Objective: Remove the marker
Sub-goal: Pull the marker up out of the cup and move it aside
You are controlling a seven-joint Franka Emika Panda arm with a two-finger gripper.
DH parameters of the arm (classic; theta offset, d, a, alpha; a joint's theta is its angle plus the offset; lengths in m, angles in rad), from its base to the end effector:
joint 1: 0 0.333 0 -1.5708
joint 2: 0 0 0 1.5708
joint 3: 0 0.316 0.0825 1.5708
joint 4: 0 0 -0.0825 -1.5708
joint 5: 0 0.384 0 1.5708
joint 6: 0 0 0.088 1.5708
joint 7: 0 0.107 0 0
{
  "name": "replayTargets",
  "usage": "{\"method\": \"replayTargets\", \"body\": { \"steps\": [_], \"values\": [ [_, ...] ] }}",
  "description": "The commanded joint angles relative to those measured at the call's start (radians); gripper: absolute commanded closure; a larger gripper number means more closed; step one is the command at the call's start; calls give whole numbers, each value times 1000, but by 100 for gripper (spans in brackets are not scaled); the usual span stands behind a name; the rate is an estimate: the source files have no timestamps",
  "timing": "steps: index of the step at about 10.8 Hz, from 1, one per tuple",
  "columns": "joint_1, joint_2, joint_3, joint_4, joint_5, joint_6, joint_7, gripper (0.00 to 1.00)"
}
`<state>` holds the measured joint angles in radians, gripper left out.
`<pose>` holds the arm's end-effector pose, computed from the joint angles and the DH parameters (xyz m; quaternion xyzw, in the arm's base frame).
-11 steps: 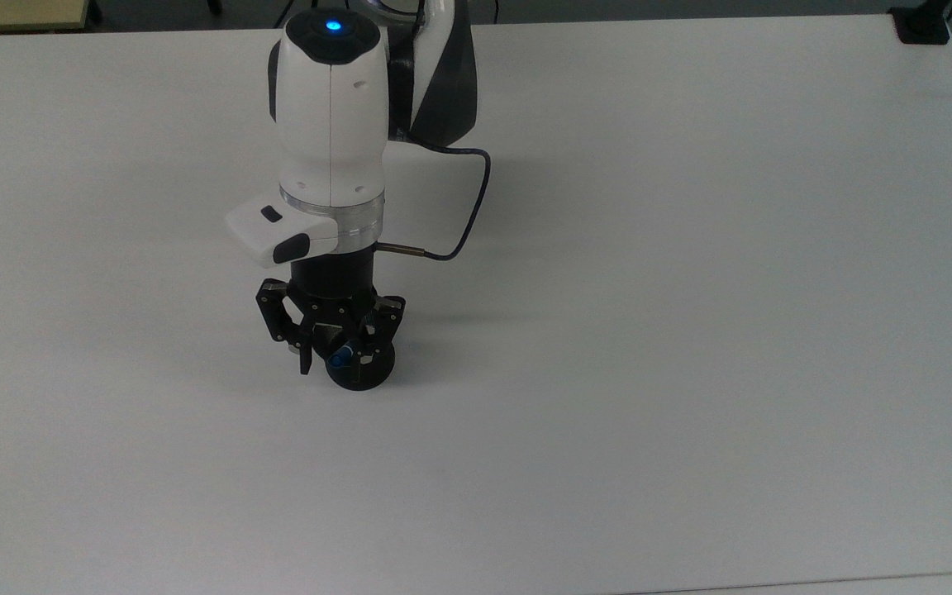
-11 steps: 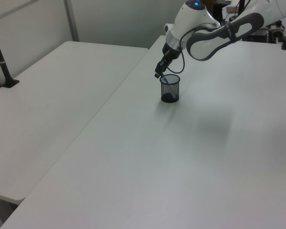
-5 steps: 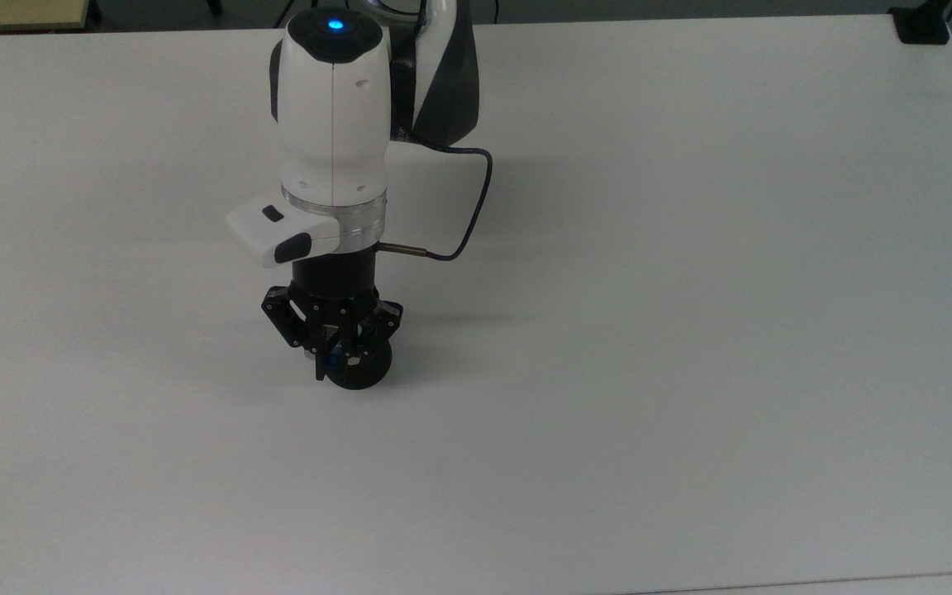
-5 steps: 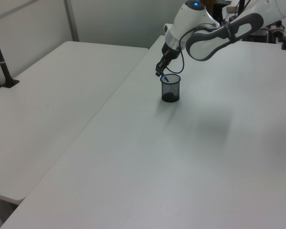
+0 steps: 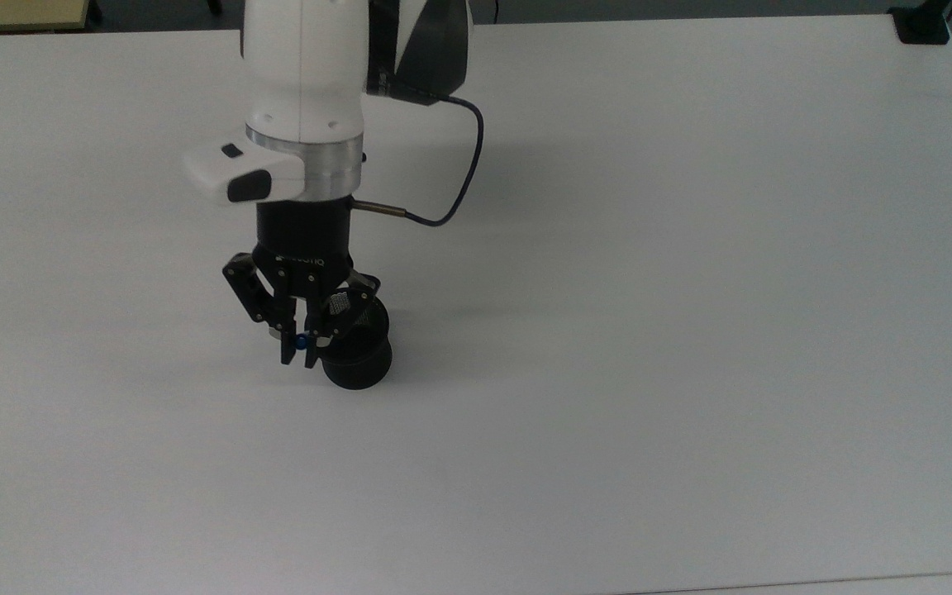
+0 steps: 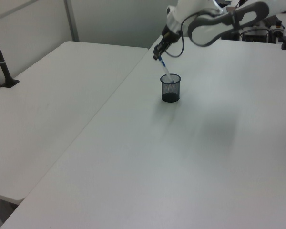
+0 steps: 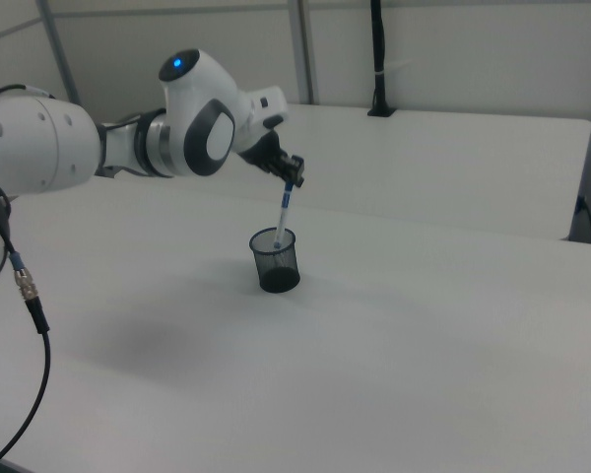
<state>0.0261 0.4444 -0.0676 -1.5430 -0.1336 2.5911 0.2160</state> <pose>0.7277 -0.0191 0.4651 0.9502 -0.0713 0.3010 0.0370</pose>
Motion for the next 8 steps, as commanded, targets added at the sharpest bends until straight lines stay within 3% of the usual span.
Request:
{"method": "replayTargets", "body": {
  "steps": [1, 5, 8],
  "values": [
    [-11, -91, 0, -35, -8, -28, 25, 89],
    [46, -116, 57, -35, -1, -178, 34, 88],
    [106, -99, 58, -43, -3, -249, 54, 88]
  ]
}}
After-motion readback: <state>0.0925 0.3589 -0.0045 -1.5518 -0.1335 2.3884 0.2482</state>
